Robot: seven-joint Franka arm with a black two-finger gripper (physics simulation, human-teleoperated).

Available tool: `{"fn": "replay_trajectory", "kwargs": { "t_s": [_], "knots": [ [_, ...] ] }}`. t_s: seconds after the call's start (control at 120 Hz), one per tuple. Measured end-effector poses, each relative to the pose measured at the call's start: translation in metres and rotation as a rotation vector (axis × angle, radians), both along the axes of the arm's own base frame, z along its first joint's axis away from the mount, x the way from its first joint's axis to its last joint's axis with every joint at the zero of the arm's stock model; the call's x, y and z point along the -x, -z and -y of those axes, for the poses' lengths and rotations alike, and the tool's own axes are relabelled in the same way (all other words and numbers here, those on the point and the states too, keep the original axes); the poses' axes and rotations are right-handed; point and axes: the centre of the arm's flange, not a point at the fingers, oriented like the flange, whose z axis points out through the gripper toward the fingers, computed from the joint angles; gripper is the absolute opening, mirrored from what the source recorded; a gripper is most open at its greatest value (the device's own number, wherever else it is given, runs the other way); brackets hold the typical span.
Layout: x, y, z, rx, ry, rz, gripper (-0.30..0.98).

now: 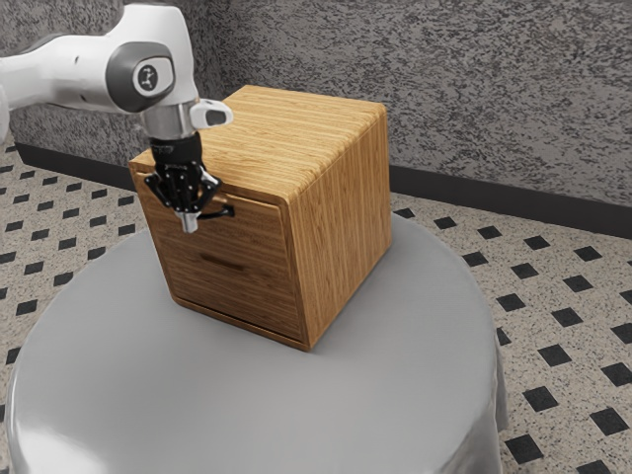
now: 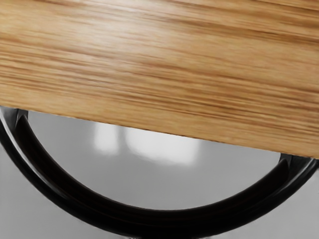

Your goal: Push the drawer handle with one arm to close the drawer

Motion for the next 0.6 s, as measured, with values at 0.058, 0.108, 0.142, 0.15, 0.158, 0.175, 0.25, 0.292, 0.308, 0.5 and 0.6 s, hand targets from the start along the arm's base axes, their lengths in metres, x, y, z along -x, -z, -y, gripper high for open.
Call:
{"fn": "replay_trajectory", "kwargs": {
  "t_s": [0.058, 0.108, 0.142, 0.15, 0.158, 0.175, 0.25, 0.292, 0.308, 0.5, 0.6],
  "knots": [
    [-0.001, 0.0, 0.0, 0.001, 0.002, 0.001, -0.1],
    [0.0, -0.001, -0.001, 0.003, 0.002, 0.003, -0.1],
    [0.001, -0.002, -0.003, 0.007, -0.002, 0.005, -0.1],
    [0.001, -0.002, -0.003, 0.008, -0.003, 0.005, -0.1],
    [0.002, -0.002, -0.004, 0.009, -0.005, 0.005, -0.1],
    [0.003, -0.003, -0.006, 0.012, -0.009, 0.006, -0.1],
    [0.018, -0.018, -0.015, 0.02, -0.024, 0.025, -0.1],
    [0.033, -0.042, -0.018, 0.024, -0.031, 0.058, -0.1],
    [0.041, -0.055, -0.02, 0.025, -0.032, 0.073, -0.09],
    [0.095, -0.174, 0.045, 0.073, 0.25, 0.169, 0.32],
    [0.096, -0.173, 0.053, 0.093, 0.351, 0.13, 0.46]
  ]
}}
